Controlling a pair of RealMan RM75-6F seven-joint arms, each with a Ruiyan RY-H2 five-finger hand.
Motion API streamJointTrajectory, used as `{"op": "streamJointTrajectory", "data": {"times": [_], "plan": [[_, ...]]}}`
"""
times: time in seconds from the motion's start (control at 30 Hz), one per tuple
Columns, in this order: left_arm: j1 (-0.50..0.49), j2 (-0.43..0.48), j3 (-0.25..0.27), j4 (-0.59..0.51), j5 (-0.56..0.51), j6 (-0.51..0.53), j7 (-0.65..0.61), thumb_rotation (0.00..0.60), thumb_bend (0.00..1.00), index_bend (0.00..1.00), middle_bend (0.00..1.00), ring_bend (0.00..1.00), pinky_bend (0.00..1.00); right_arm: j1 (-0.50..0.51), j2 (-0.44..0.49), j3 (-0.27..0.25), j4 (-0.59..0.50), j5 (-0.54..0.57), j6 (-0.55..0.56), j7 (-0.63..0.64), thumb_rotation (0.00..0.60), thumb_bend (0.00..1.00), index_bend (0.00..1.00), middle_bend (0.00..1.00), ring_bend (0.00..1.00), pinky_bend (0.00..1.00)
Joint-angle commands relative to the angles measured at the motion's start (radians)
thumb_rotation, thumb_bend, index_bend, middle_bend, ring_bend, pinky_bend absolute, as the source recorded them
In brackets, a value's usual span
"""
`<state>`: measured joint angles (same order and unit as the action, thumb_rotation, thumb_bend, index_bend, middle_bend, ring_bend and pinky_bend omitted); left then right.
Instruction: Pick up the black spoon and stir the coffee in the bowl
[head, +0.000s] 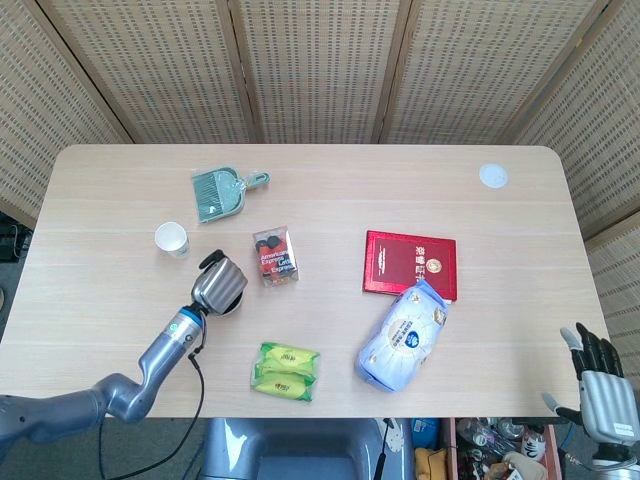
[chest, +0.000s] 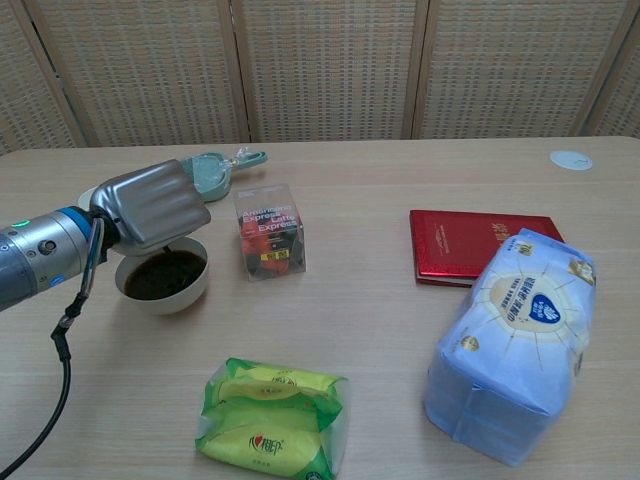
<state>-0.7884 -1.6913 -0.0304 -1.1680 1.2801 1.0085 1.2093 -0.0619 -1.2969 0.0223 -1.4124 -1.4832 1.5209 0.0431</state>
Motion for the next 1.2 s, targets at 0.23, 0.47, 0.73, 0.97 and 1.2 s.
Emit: {"op": "streamJointTrajectory", "data": {"times": [0.23, 0.47, 0.73, 0.97, 1.2], "plan": [[0.004, 0.013, -0.016, 0.050, -0.057, -0.023, 0.009, 0.600, 0.40, 0.70, 0.82, 0.72, 0.71, 0.004, -0.003, 0.001, 0.004, 0.001, -0.007, 0.002, 0.600, 0.24, 0.08, 0.03, 0.00, 0.00], [-0.018, -0.013, -0.039, 0.066, -0.078, -0.030, 0.021, 0.600, 0.40, 0.70, 0.82, 0.72, 0.71, 0.002, -0.003, 0.001, 0.006, 0.003, -0.006, 0.005, 0.600, 0.24, 0.08, 0.03, 0.00, 0.00], [-0.035, -0.025, -0.031, 0.025, -0.068, -0.026, 0.037, 0.600, 0.40, 0.70, 0.82, 0.72, 0.71, -0.007, -0.002, 0.001, 0.008, 0.008, 0.003, 0.008, 0.600, 0.24, 0.08, 0.03, 0.00, 0.00], [-0.007, 0.019, 0.009, -0.032, -0.070, -0.016, 0.048, 0.600, 0.40, 0.70, 0.82, 0.72, 0.71, -0.007, -0.002, 0.000, 0.008, 0.004, 0.005, 0.010, 0.600, 0.24, 0.08, 0.03, 0.00, 0.00], [0.014, 0.049, 0.017, -0.025, -0.105, -0.010, 0.055, 0.600, 0.40, 0.71, 0.82, 0.72, 0.71, 0.002, -0.003, 0.001, 0.006, -0.003, -0.003, 0.006, 0.600, 0.24, 0.08, 0.03, 0.00, 0.00]]}}
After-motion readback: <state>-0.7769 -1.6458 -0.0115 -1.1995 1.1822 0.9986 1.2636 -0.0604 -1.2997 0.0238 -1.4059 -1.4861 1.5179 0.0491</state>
